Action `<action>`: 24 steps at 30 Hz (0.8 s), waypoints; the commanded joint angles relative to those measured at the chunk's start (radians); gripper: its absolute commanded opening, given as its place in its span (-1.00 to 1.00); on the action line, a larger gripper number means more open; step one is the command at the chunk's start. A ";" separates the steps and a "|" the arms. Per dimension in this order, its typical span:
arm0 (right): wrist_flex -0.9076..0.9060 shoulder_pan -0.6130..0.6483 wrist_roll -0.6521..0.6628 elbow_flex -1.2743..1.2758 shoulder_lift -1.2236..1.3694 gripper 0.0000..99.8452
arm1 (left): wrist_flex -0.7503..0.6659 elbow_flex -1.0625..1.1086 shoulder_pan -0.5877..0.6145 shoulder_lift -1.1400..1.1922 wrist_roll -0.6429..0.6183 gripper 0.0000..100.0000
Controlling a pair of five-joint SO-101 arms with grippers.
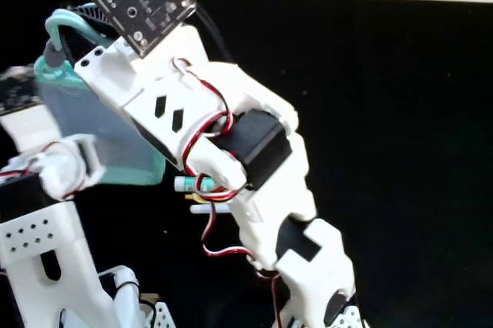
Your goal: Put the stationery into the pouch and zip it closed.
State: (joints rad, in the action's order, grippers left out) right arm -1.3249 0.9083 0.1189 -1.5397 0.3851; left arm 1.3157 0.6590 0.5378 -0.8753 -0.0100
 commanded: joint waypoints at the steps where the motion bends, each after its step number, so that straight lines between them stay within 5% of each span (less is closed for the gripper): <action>1: 0.012 0.005 0.012 -0.036 -0.002 -0.98 | -0.018 -0.044 0.058 0.001 -0.006 -0.26; 24: 0.010 0.018 0.009 -0.035 -0.002 -0.98 | 0.081 -0.498 0.113 0.005 -0.005 -0.26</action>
State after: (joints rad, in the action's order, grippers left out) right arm -1.3249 0.9099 0.1189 -1.5443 0.3897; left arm 1.3955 0.2279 0.6391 -0.8753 -0.0100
